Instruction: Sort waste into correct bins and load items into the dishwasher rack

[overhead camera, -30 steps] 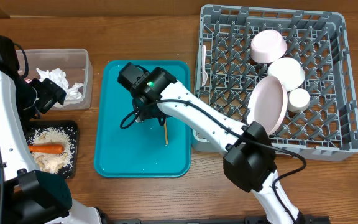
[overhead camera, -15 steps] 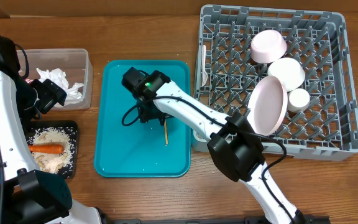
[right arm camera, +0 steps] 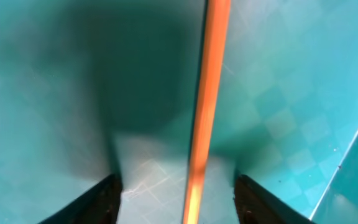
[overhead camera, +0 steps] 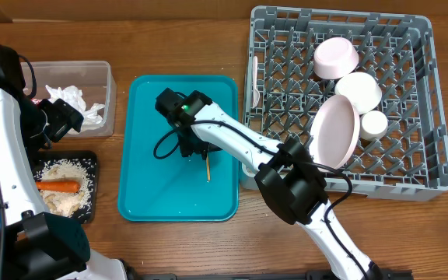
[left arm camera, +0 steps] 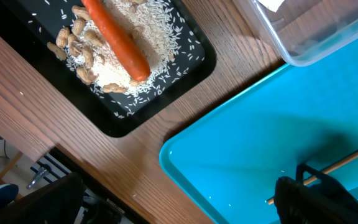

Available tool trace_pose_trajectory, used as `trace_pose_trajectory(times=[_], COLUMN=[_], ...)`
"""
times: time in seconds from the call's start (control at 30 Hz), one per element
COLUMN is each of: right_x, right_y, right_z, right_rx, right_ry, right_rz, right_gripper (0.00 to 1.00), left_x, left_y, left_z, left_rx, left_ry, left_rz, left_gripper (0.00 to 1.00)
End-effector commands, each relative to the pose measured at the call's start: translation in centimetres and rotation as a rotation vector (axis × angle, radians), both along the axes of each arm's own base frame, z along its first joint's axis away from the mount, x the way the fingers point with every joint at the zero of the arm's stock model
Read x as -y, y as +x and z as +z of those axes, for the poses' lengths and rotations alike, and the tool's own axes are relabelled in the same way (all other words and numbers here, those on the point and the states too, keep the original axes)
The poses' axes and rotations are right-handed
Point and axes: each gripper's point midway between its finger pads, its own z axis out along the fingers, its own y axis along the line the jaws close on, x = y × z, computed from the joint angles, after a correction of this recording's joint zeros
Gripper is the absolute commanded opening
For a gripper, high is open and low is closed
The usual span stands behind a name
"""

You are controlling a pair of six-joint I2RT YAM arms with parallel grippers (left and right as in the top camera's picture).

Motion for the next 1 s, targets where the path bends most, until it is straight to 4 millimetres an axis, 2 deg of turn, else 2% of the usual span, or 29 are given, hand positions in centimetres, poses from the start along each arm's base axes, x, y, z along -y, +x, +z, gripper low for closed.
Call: trace_pose_trajectory(times=[0.0, 0.13, 0.3, 0.57, 0.63, 0.7, 0.83, 0.97], right_x=[0.5, 0.7, 0.5, 1.9, 2.6, 2.8, 2.5, 2.0], right_y=[-0.7, -1.6, -2.1, -2.1, -1.7, -1.3, -0.4, 0.3], right_z=[-2.2, -4.4, -4.7, -4.4, -3.8, -3.0, -0.8, 3.0], right_rx=[-0.046, -0.109, -0.139, -0.181, -0.189, -0.189, -0.167, -0.104], right_ry=[-0.033, -0.045, -0.032, -0.05, -0.054, -0.045, 0.0, 0.059], right_rz=[-0.001, -0.004, 0.002, -0.003, -0.021, -0.033, -0.043, -0.041], right_gripper=[0.59, 0.6, 0.56, 0.21, 0.18, 0.04, 0.04, 0.04], left_x=[-0.2, -0.2, -0.2, -0.2, -0.2, -0.2, -0.2, -0.3], left_y=[-0.2, -0.2, -0.2, -0.2, -0.2, -0.2, -0.1, 0.0], left_z=[-0.1, -0.1, -0.1, -0.1, -0.1, -0.1, -0.1, -0.1], left_rx=[-0.01, -0.012, -0.011, -0.01, -0.01, -0.01, -0.008, -0.005], left_ry=[0.015, 0.016, 0.016, 0.016, 0.016, 0.016, 0.017, 0.019], left_rz=[-0.017, -0.017, -0.017, -0.017, -0.017, -0.017, -0.017, -0.017], left_gripper=[1.0, 1.0, 1.0, 1.0, 1.0, 1.0, 1.0, 1.0])
